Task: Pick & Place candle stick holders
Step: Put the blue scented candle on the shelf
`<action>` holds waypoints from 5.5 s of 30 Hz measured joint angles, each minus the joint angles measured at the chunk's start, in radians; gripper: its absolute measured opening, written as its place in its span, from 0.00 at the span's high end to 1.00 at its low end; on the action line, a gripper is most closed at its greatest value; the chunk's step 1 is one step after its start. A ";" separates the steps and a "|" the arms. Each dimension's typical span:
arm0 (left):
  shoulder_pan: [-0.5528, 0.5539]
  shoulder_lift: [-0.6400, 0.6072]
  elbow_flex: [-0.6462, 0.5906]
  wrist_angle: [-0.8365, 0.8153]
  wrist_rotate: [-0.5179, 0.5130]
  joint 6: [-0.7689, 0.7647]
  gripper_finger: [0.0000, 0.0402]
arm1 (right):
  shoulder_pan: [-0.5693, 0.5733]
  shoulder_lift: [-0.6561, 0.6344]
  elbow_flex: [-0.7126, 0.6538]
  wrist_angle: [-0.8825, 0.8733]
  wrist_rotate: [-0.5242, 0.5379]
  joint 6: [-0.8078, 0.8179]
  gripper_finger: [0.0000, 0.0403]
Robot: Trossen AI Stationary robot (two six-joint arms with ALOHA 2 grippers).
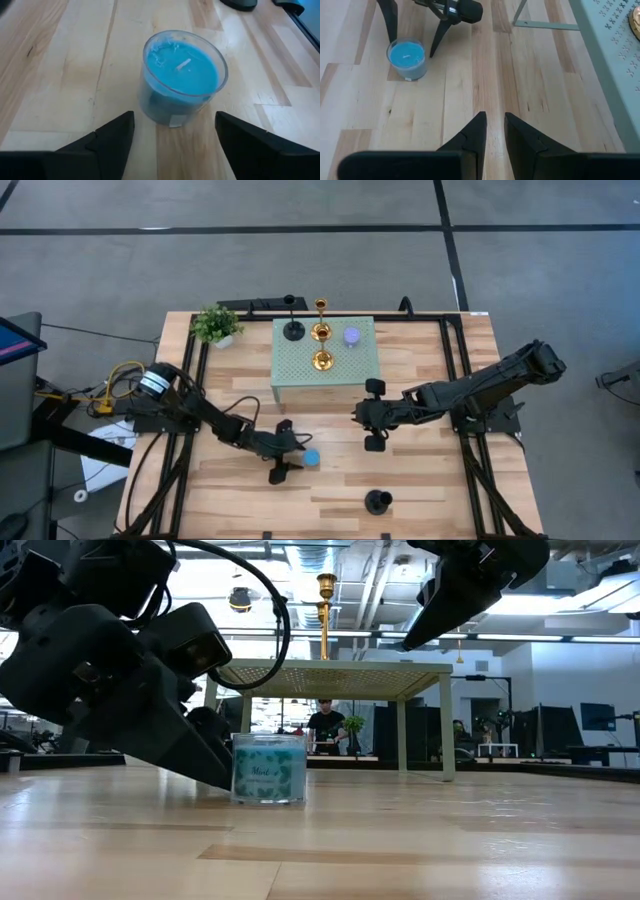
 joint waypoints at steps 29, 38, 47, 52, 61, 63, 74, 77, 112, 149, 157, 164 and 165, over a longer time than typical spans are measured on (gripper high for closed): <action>0.070 0.153 0.076 0.217 0.006 0.093 0.15 | 0.000 0.000 0.000 -0.002 0.000 0.026 0.85; 0.067 0.169 0.083 0.228 0.004 0.088 0.21 | 0.001 0.000 0.000 -0.002 0.000 0.026 0.85; 0.066 0.151 0.082 0.227 0.016 0.084 0.38 | 0.001 0.000 -0.001 -0.002 0.000 0.026 0.85; 0.066 0.150 0.082 0.229 0.015 0.084 0.41 | 0.001 0.000 -0.001 -0.003 0.000 0.026 0.85; 0.066 0.150 0.082 0.228 0.014 0.084 0.36 | 0.001 0.000 -0.001 -0.005 0.000 0.026 0.85; 0.066 0.150 0.082 0.228 0.012 0.084 0.39 | 0.001 0.000 -0.001 -0.006 0.000 0.026 0.85; 0.066 0.149 0.082 0.229 0.012 0.085 0.34 | 0.001 0.000 -0.001 -0.031 0.000 0.025 0.85; 0.066 0.149 0.082 0.232 0.012 0.085 0.38 | 0.001 0.000 -0.001 -0.044 0.000 0.025 0.85; 0.110 -0.107 0.082 0.201 -0.023 0.256 0.39 | 0.028 0.000 -0.001 -0.274 -0.001 0.143 1.00; 0.266 -0.022 0.486 0.015 -0.259 0.499 0.40 | 0.134 -0.001 -0.192 -0.201 0.034 0.358 1.00; 0.268 0.047 0.568 0.014 -0.371 0.542 0.42 | 0.160 -0.001 -0.192 -0.222 0.039 0.355 1.00; 0.288 0.048 0.588 0.018 -0.410 0.542 0.38 | 0.222 -0.001 -0.192 -0.223 0.052 0.356 1.00; 0.292 0.047 0.590 0.019 -0.410 0.541 0.39 | 0.231 -0.001 -0.192 -0.223 0.052 0.357 1.00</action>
